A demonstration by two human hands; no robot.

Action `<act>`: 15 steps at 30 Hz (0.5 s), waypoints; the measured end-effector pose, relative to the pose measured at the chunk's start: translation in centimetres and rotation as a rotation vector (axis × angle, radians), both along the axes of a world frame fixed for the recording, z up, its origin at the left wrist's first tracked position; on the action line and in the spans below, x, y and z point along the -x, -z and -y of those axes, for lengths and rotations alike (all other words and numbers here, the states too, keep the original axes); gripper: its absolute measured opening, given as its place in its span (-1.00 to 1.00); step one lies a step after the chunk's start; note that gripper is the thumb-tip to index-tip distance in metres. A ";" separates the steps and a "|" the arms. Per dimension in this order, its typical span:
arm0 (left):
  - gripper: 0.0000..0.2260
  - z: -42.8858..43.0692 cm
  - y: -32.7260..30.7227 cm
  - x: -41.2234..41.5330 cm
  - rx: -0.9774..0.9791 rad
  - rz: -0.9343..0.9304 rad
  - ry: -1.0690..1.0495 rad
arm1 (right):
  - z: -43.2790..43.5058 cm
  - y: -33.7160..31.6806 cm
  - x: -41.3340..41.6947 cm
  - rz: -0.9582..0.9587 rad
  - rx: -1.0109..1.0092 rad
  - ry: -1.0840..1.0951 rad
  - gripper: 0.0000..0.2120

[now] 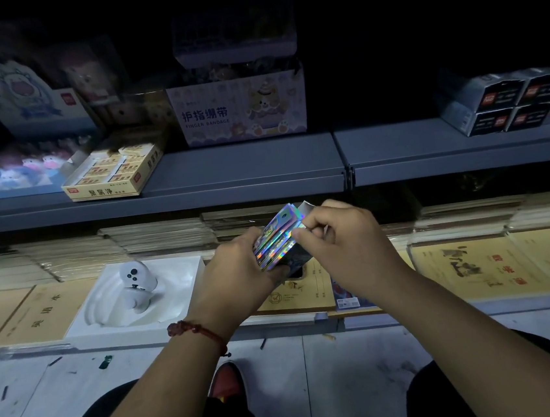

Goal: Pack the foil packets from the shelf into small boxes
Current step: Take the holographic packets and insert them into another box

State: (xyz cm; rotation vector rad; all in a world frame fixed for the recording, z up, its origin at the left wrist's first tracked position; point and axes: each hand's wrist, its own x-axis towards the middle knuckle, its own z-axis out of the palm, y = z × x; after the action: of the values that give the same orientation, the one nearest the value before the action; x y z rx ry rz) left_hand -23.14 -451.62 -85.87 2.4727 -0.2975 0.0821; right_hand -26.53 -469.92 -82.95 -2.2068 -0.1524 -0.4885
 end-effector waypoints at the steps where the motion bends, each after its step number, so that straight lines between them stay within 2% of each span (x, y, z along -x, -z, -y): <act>1: -0.66 0.0 0.0 0.0 0.005 -0.004 -0.001 | 0.0 -0.1 0.0 -0.020 -0.045 -0.008 -0.73; 7: -0.66 0.0 0.0 -0.2 0.008 -0.024 0.007 | 0.4 -0.9 0.2 -0.077 -0.146 0.001 -0.77; 12: -0.66 -0.3 0.2 -0.4 -0.005 -0.011 -0.019 | 1.7 -1.8 -0.1 0.004 -0.500 0.181 -0.76; 15: -0.67 -0.3 0.2 -0.4 -0.002 -0.003 -0.011 | 1.9 -2.0 0.0 -0.014 -0.657 0.179 -0.75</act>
State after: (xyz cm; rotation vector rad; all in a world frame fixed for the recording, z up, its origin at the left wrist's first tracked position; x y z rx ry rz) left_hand -22.76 -451.36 -86.02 2.4769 -0.2828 0.0827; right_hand -26.49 -471.87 -80.99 -1.5831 0.1937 -0.5300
